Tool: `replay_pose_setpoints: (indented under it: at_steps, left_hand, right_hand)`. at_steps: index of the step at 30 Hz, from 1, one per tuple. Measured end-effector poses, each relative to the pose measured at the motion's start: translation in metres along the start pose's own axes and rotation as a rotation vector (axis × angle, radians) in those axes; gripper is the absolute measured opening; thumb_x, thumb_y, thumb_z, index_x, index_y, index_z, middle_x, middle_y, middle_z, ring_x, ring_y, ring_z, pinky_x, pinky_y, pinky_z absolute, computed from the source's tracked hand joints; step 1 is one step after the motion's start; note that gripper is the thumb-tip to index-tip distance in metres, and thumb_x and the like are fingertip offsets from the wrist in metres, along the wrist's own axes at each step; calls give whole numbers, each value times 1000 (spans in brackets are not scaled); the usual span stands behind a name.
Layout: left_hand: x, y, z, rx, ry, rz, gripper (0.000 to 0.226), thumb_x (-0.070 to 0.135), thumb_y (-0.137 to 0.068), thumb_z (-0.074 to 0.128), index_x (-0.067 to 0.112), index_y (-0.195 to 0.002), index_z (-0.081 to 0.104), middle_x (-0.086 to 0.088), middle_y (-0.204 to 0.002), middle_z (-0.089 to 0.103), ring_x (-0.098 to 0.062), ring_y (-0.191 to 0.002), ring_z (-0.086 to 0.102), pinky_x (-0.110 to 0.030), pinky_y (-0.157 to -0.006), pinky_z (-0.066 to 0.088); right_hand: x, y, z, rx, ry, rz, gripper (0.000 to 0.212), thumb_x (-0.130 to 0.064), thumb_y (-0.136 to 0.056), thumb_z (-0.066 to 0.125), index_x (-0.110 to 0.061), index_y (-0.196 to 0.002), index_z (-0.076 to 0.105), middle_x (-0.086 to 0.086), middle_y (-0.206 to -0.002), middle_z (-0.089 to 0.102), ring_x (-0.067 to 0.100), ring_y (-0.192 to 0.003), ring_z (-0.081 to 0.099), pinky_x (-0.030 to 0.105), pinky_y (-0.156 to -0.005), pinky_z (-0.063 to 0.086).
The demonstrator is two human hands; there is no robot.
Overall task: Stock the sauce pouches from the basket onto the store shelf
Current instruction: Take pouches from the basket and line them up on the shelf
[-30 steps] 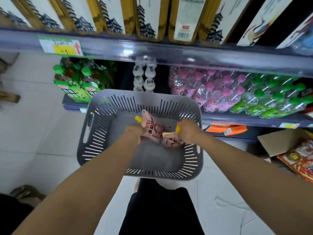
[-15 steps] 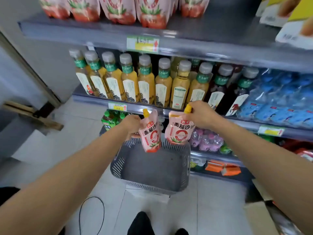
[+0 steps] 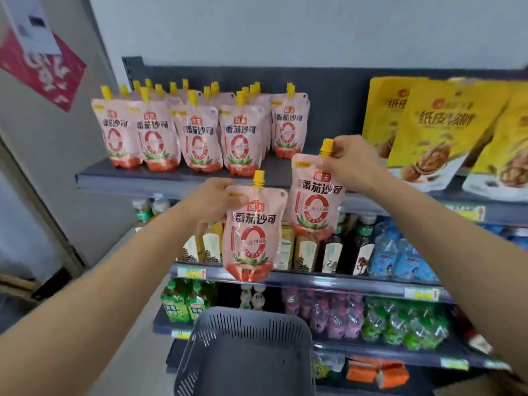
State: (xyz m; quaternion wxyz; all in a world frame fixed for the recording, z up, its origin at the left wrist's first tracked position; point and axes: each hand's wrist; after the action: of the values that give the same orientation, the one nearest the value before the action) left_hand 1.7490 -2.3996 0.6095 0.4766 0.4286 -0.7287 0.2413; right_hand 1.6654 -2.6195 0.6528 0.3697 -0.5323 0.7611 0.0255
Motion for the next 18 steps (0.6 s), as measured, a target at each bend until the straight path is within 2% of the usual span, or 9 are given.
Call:
replay_pose_setpoints:
  at_steps: [1,3,5,7,9,11,14,16,18]
  left_hand:
    - [7,-3,-4,8,20,26,8,12,-90,58,7,-89,52,-9,-83,55,-15,-70,55,-28,-63,48]
    - [20,-11,-12,23,30,71,15,15,-89,60,5,-99,57,-11,-93,59,-21,-84,57,-32,-73,49]
    - [31,-18,-17,38,81,88,8,15,-89,60,10,-95,61,-14,-106,64,-27,-99,59,-44,-90,49]
    - [41,-26,-20,50,125,101,3,14,-88,60,13,-90,62,-16,-110,66,-31,-104,61,-52,-97,46]
    - [48,-34,-23,55,174,119,4,13,-88,60,12,-89,64,-13,-106,68,-30,-102,62,-52,-97,47]
    - [53,-42,-27,63,248,131,8,10,-91,57,13,-87,63,-10,-97,70,-27,-94,65,-48,-94,50]
    - [56,-52,-32,86,346,138,12,7,-92,53,14,-87,62,-5,-88,70,-20,-81,65,-41,-82,53]
    - [59,-57,-35,107,378,150,15,6,-92,53,15,-84,60,-3,-85,70,-19,-79,66,-34,-73,53]
    - [64,-59,-37,128,376,166,18,6,-93,52,18,-81,59,-3,-84,70,-18,-79,65,-32,-70,52]
  right_hand:
    - [-3,-5,-4,30,-22,9,21,-23,-81,69,-9,-70,57,8,-75,67,25,-72,64,39,-65,53]
    - [-11,-16,-9,93,-81,28,20,-23,-80,69,-5,-76,61,13,-84,71,29,-80,69,49,-75,57]
    - [-20,-27,-12,130,-112,44,22,-25,-79,70,-9,-71,58,14,-83,72,30,-80,70,51,-75,58]
    - [-31,-39,-15,152,-82,51,26,-25,-82,68,-14,-65,52,13,-84,72,29,-80,71,49,-76,58]
    - [-39,-51,-16,189,-47,47,28,-25,-85,65,-17,-64,49,11,-85,72,27,-79,70,45,-75,59]
    - [-42,-64,-15,223,-33,44,28,-24,-87,64,-18,-64,48,9,-84,70,24,-75,69,37,-68,58]
    - [-40,-84,-12,235,-3,30,28,-24,-87,63,-18,-64,48,4,-73,62,17,-62,58,24,-50,43]
    - [-36,-98,-9,228,9,17,31,-22,-87,63,-19,-61,46,0,-65,56,14,-57,52,22,-47,34]
    - [-31,-113,-4,208,7,6,33,-20,-87,63,-20,-59,45,-2,-61,52,12,-53,50,22,-47,35]
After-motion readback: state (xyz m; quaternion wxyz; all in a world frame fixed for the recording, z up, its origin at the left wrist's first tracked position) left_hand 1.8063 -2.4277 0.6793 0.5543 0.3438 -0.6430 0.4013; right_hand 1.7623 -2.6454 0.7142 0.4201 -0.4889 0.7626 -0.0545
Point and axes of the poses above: each hand's wrist, its own y-axis away from the middle knuckle, its own z-axis out of the palm, x = y × z
